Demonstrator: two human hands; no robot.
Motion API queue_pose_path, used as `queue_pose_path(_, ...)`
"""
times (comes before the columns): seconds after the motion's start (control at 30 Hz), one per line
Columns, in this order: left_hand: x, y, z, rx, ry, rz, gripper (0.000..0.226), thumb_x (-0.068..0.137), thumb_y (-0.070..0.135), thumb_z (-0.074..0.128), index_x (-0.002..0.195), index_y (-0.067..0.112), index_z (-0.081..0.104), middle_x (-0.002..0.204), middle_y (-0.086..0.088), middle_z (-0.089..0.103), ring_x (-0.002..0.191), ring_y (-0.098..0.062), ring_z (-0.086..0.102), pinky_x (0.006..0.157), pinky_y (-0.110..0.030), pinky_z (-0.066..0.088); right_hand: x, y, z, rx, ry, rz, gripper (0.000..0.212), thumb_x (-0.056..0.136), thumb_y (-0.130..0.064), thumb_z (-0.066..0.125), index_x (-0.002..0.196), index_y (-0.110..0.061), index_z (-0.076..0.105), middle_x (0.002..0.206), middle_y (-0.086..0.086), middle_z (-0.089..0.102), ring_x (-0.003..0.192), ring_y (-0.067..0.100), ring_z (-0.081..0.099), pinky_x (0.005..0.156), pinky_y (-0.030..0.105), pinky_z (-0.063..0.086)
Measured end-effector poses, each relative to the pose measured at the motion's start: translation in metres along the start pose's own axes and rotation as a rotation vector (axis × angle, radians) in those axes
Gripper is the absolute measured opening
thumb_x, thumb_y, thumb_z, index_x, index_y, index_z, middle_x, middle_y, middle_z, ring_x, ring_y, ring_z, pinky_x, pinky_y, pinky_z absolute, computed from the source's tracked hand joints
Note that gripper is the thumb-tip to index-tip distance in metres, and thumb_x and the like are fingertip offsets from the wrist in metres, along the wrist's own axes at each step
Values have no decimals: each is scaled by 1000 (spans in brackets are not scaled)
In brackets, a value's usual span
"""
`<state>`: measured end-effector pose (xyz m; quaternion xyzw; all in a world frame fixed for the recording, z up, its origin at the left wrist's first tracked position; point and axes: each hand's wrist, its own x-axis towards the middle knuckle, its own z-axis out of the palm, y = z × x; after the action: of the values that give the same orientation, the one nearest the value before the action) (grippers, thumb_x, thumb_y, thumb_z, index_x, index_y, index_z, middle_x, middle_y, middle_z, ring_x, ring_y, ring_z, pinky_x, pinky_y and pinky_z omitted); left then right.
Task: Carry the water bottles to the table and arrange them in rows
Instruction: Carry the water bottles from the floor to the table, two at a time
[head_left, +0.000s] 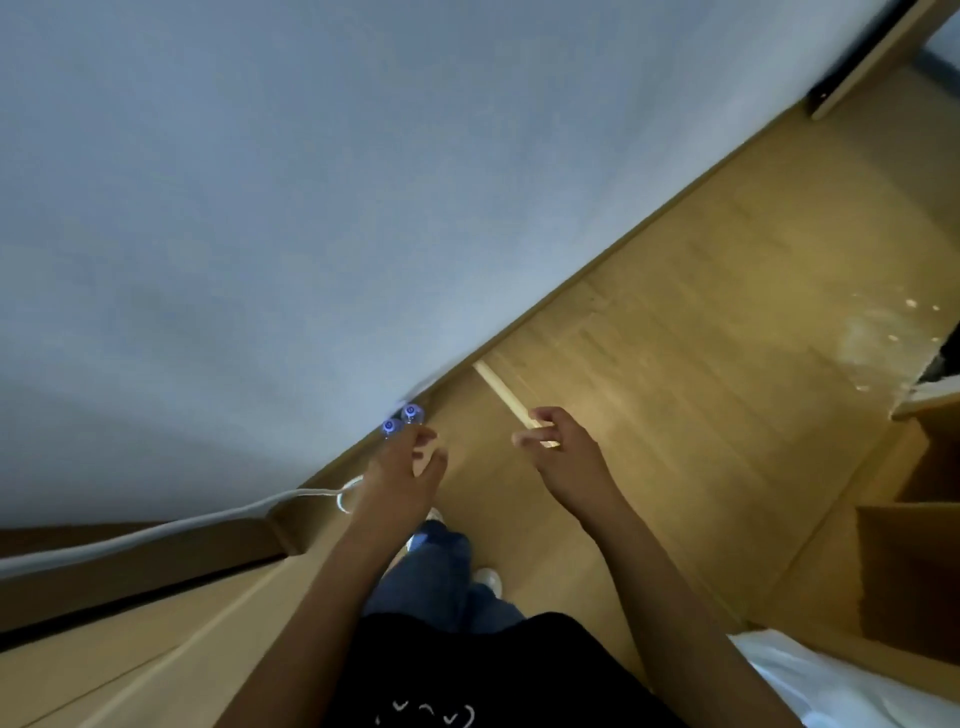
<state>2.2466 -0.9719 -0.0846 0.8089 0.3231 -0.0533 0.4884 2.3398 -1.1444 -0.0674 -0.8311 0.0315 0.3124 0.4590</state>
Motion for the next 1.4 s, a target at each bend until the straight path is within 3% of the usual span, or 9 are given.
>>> queue_pose_path(0.33, 67, -5, -27, -37, 69, -122, 27, 95, 27, 58, 119, 14, 60, 116, 0, 64, 103, -13, 59, 84, -26, 43, 86, -51, 39, -183, -174, -84, 34, 94, -31, 66, 126, -27, 56, 109, -11, 61, 84, -5, 58, 63, 8, 42)
queue_pose_path(0.43, 87, -6, -31, -48, 113, -148, 28, 96, 25, 58, 121, 14, 60, 118, -1, 64, 104, -15, 60, 86, -28, 45, 111, -64, 47, -264, -261, -125, 36, 95, -31, 63, 129, -25, 54, 114, -8, 62, 85, -3, 58, 64, 12, 42)
queue_pose_path(0.57, 107, -12, -27, -82, 199, -208, 25, 95, 21, 60, 118, 12, 62, 115, -4, 66, 102, -16, 60, 84, -27, 44, 141, -76, 57, -356, -381, -169, 40, 96, -32, 61, 134, -23, 53, 125, -3, 62, 93, 5, 58, 66, 7, 40)
queue_pose_path(0.77, 139, -39, -2, -125, 336, -324, 20, 95, 25, 59, 112, 14, 63, 111, -6, 66, 98, -15, 60, 81, -27, 46, 190, -66, 73, -460, -525, -259, 38, 97, -31, 61, 133, -20, 54, 131, 0, 60, 87, -1, 56, 61, 3, 39)
queue_pose_path(0.87, 148, -64, 21, -146, 393, -356, 21, 94, 23, 61, 112, 12, 63, 110, -6, 66, 98, -17, 61, 79, -26, 44, 215, -45, 84, -483, -562, -284, 35, 97, -28, 61, 130, -20, 55, 130, 0, 61, 88, -2, 55, 64, 4, 40)
queue_pose_path(1.07, 160, -137, 76, -180, 419, -428, 23, 93, 22, 63, 114, 10, 63, 113, -6, 65, 100, -19, 62, 80, -26, 43, 260, 17, 115, -473, -586, -288, 40, 96, -24, 63, 134, -20, 51, 132, 0, 58, 106, 9, 57, 86, 21, 46)
queue_pose_path(1.27, 193, -222, 123, -194, 443, -433, 24, 94, 23, 62, 114, 11, 63, 114, -5, 66, 103, -19, 63, 83, -26, 43, 315, 102, 162, -514, -576, -322, 43, 94, -26, 65, 134, -21, 50, 132, -2, 56, 111, 11, 57, 78, 12, 40)
queue_pose_path(1.4, 223, -287, 161, -179, 474, -405, 27, 95, 29, 60, 116, 14, 63, 114, -2, 66, 102, -14, 61, 82, -26, 43, 359, 167, 198, -524, -566, -346, 43, 93, -27, 67, 132, -21, 50, 132, 0, 57, 113, 15, 59, 82, 22, 42)
